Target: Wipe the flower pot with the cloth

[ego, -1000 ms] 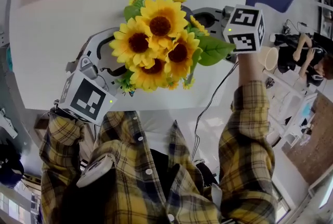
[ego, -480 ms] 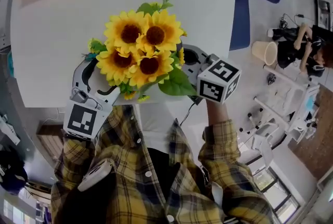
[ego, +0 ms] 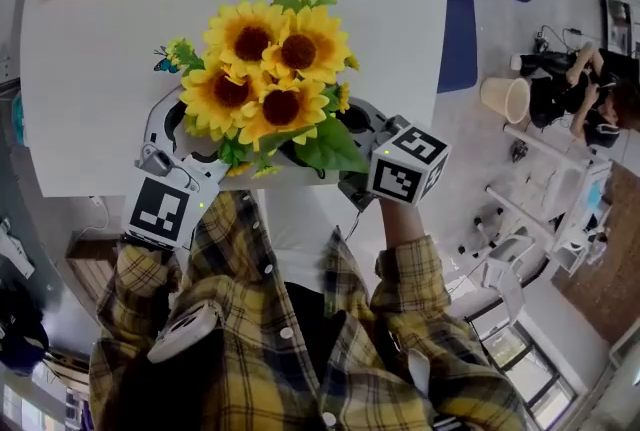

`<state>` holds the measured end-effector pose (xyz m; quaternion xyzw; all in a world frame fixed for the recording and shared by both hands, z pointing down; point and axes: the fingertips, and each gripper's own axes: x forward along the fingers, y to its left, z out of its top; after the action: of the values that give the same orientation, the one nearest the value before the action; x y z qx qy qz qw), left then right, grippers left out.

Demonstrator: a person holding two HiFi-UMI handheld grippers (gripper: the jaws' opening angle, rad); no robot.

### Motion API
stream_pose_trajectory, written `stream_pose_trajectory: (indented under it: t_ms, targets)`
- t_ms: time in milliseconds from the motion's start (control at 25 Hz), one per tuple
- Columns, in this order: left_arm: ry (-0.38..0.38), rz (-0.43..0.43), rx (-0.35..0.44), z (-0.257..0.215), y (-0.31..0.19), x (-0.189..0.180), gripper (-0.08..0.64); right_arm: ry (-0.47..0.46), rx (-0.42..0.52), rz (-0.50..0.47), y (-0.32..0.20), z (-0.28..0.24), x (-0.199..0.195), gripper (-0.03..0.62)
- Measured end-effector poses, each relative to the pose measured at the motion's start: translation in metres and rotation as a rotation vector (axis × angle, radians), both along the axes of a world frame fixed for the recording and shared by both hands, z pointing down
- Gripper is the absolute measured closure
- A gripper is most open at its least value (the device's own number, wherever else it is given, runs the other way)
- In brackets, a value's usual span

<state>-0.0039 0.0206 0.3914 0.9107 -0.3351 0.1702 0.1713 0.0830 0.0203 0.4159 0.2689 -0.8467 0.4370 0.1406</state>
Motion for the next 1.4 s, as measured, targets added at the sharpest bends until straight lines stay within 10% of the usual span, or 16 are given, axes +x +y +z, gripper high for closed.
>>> stream_pose_trajectory:
  t_ms: [640,1400]
  targets:
    - [-0.06,0.204,0.058,-0.002,-0.001,0.008,0.201,0.06,-0.013,-0.18,-0.064,-0.006,0.006,0.565]
    - [-0.061,0.435,0.077,-0.002,-0.004,0.015,0.201,0.155,-0.013,-0.896,-0.099,0.004,-0.038,0.565]
